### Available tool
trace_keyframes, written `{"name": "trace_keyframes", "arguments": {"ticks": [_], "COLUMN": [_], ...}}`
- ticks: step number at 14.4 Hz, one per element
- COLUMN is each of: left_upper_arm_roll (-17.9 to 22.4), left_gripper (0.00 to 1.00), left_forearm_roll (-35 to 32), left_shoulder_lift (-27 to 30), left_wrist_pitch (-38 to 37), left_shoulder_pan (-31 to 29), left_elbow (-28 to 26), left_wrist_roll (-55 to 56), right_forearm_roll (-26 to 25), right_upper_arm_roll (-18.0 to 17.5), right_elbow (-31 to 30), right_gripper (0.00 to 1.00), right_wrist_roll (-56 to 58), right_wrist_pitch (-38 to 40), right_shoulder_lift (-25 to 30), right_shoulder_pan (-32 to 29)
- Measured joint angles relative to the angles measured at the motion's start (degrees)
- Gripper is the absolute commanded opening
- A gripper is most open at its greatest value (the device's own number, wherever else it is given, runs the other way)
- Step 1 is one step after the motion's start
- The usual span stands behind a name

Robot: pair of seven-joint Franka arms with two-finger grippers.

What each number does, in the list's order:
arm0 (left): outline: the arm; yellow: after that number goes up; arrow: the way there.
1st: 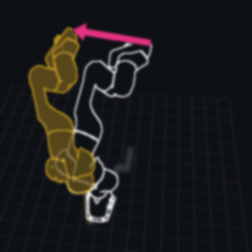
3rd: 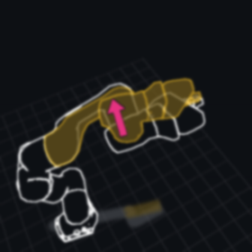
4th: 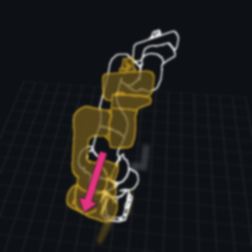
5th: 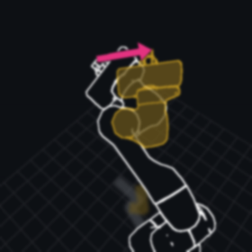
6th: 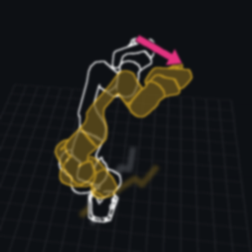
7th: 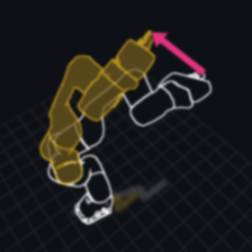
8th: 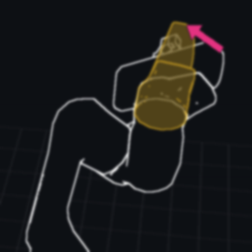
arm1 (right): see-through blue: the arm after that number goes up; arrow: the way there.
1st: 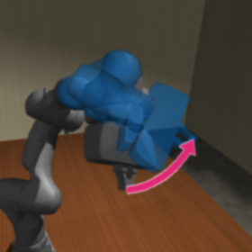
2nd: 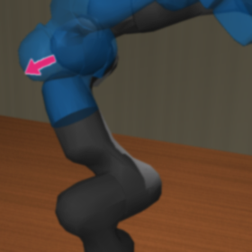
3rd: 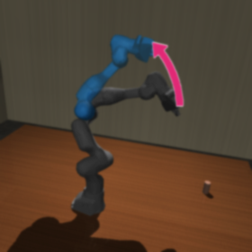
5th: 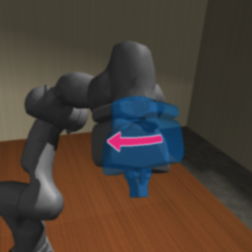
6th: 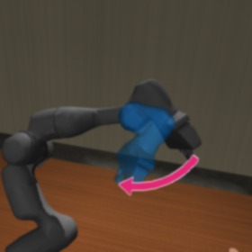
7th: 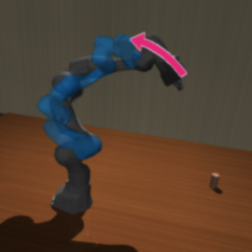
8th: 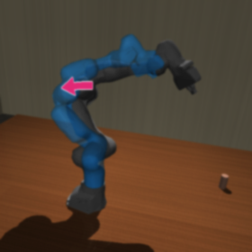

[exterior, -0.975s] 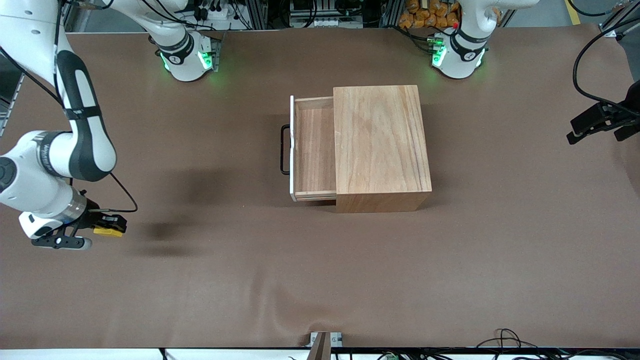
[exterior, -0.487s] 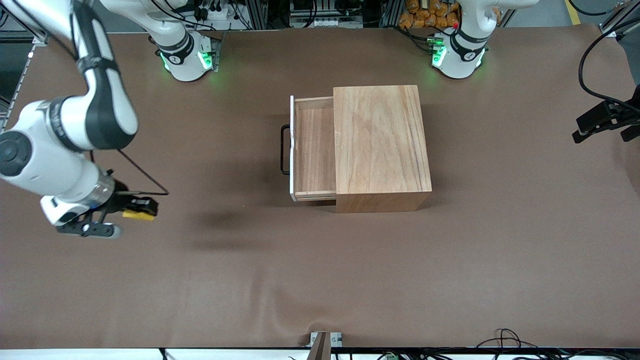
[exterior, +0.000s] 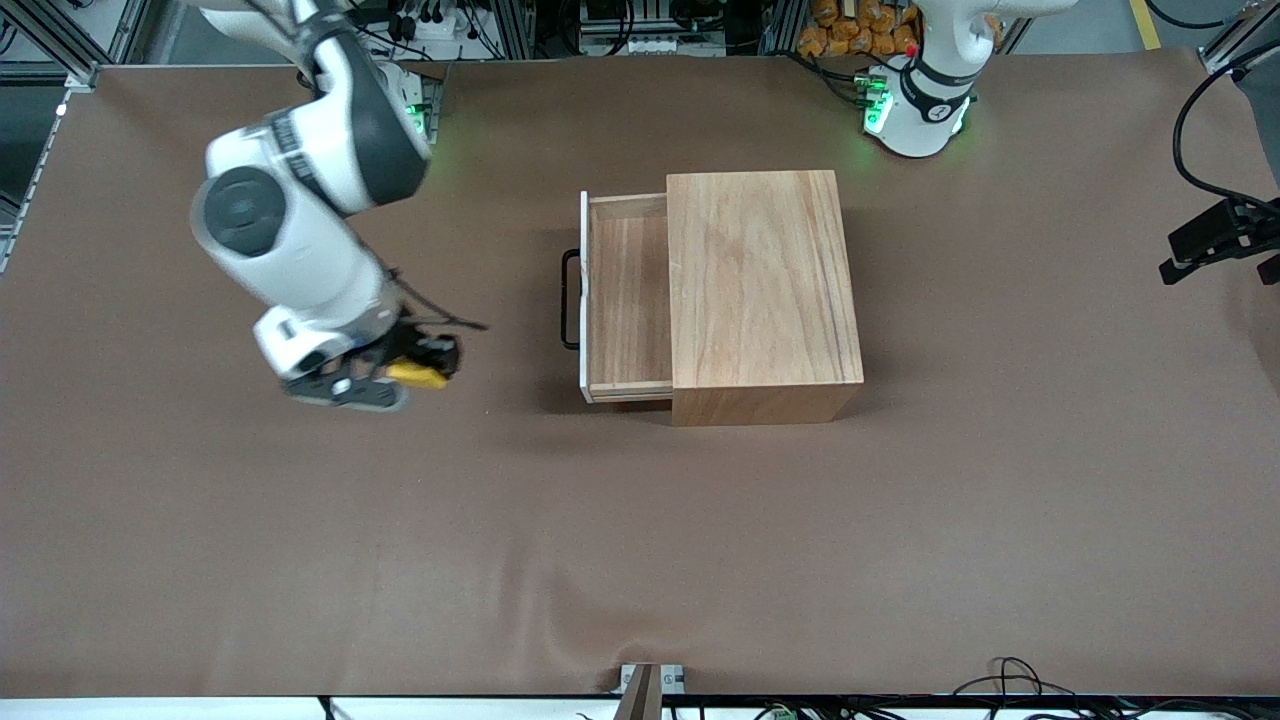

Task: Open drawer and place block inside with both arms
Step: 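Carry the cube with the right gripper over the open drawer, then lower the cube into the drawer and open the right gripper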

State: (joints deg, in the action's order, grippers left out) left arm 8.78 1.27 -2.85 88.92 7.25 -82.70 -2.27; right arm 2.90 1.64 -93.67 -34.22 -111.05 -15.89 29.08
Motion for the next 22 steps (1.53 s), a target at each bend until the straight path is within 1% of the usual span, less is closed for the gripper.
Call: {"name": "trace_keyframes", "arguments": {"ticks": [3,6,8,10,12,18,22], "left_upper_arm_roll": [-0.1,-0.2,-0.2,-0.3,-0.4,-0.4,-0.4], "left_gripper": [1.0,1.0,1.0,1.0,1.0,1.0,1.0], "left_forearm_roll": [0.0,0.0,0.0,0.0,0.0,0.0,0.0], "left_shoulder_lift": [-0.3,-0.5,-0.5,-0.5,-0.5,-0.5,-0.5], "left_wrist_pitch": [0.6,1.1,1.1,1.1,1.1,1.1,1.1], "left_shoulder_pan": [0.3,0.7,0.9,1.0,1.0,0.9,0.6], "left_elbow": [-0.1,-0.2,-0.2,-0.2,-0.2,-0.2,-0.2], "left_wrist_roll": [0.0,0.0,0.0,0.0,0.0,0.0,-0.2], "right_forearm_roll": [-0.4,-2.2,-2.7,-2.9,-3.0,-2.9,-2.9], "right_upper_arm_roll": [0.0,0.1,0.1,0.1,0.1,0.1,0.1], "right_elbow": [-0.4,-0.6,-0.7,-0.8,-0.8,-0.6,-0.7], "right_gripper": [0.13,0.13,0.13,0.13,0.13,0.13,0.13], "right_wrist_roll": [-8.0,-13.7,-18.5,-26.5,-34.6,-61.9,-81.2], "right_wrist_pitch": [-0.2,-0.9,-3.2,-7.8,-10.2,-10.4,-10.2], "right_shoulder_lift": [-0.7,-2.1,-3.7,-6.0,-7.9,-8.6,-9.3], "right_shoulder_pan": [7.8,11.9,13.4,14.6,15.2,15.8,18.5]}}
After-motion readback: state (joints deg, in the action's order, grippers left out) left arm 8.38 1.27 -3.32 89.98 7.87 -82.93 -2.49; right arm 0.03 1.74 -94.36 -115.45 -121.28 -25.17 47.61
